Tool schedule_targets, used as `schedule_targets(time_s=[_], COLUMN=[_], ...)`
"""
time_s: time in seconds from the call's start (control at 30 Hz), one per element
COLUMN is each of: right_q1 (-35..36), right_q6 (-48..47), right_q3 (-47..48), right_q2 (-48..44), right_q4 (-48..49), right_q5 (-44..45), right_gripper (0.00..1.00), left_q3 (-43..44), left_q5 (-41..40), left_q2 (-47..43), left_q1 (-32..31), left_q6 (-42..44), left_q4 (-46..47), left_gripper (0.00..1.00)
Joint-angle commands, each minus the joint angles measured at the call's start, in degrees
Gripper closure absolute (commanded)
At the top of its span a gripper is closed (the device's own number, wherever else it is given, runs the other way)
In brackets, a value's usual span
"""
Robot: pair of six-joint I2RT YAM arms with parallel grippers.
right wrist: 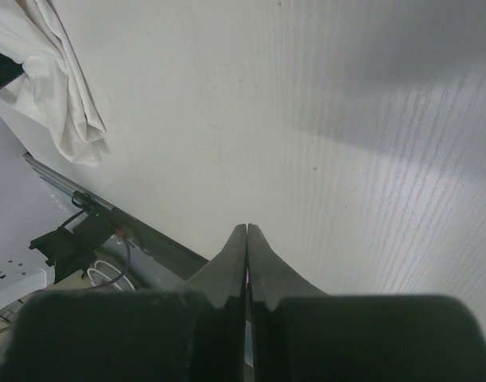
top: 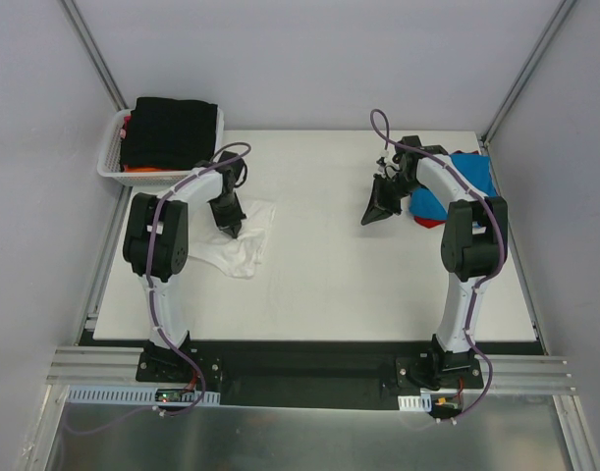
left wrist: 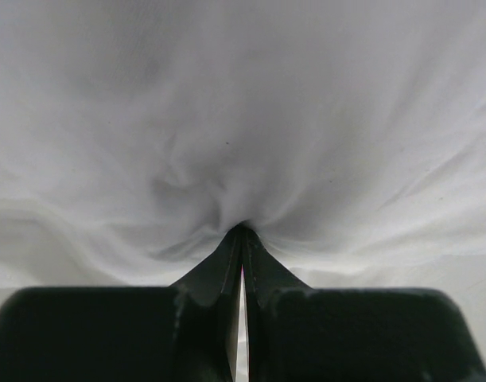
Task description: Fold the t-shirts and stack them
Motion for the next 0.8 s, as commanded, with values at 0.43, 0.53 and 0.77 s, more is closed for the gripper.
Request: schedule_targets(time_s=[0.43, 0.53, 0.77], right_q1=[-0.04, -0.04, 0.04], right_q6=[-0.27, -0.27, -0.36], right_q3=[-0.71, -0.71, -0.71], right_q2=[-4.75, -5.01, -5.98], right_q4=[-0.49, -0.66, -1.02], right_q5=[-0.80, -0.71, -0.27], right_gripper=[0.99, 0.99, 0.99], left_q3=[1.97, 4.87, 13.12], left_q5=[-7.26, -7.61, -7.53], left_q2=[0.57, 2.15, 6.02], left_q1=[4.44, 4.79, 6.11], left_q6=[-5.06, -6.29, -7.79], left_q4=[-8.02, -9.16, -11.36], left_gripper=[1.00, 1.00, 1.00])
